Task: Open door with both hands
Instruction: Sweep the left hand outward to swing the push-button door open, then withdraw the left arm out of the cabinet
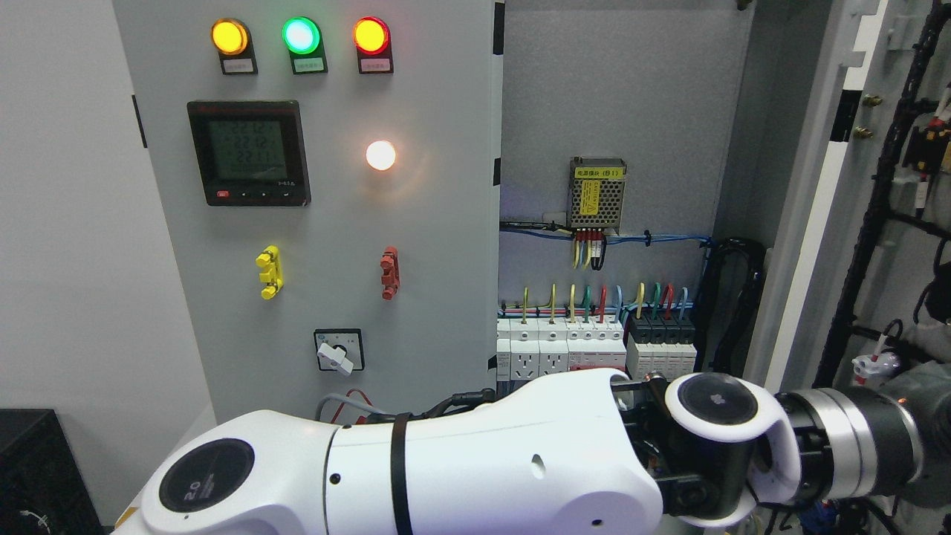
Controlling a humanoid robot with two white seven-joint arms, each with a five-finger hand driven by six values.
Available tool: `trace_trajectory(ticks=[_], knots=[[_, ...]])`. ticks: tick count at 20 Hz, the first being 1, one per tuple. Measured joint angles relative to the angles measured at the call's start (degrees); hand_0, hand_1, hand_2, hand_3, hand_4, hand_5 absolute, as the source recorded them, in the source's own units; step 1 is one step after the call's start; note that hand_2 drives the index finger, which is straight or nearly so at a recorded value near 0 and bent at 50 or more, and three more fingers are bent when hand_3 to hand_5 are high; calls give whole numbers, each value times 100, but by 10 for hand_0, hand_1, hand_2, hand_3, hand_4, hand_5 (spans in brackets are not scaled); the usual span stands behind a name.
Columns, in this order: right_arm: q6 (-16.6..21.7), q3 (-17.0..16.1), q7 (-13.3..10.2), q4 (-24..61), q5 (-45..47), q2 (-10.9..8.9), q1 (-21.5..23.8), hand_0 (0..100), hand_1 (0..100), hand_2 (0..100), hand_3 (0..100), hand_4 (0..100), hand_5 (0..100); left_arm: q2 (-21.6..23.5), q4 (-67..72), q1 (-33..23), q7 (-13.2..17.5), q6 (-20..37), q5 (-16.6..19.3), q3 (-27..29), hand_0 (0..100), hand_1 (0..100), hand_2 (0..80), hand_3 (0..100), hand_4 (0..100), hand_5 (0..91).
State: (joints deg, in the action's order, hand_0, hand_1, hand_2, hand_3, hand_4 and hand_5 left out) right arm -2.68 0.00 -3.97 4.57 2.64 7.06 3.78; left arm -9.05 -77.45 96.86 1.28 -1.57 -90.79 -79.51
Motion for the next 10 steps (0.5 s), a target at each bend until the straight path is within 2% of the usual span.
trace_trajectory(ticks=[2,5,10], knots=[[0,0,0,2,0,0,0,0,0,0,0,0,0,171,-136,55,32,2,-6,-3,0,0,0,0,0,0],[0,0,0,1,1,0,0,0,0,0,0,0,0,721,-509,105,147,17,-13,-35,0,0,0,0,0,0],[1,0,0,0,3,-1,0,0,0,0,0,0,0,2067,-1325,-168,778,-97,45,-196,0,0,0,0,0,0]])
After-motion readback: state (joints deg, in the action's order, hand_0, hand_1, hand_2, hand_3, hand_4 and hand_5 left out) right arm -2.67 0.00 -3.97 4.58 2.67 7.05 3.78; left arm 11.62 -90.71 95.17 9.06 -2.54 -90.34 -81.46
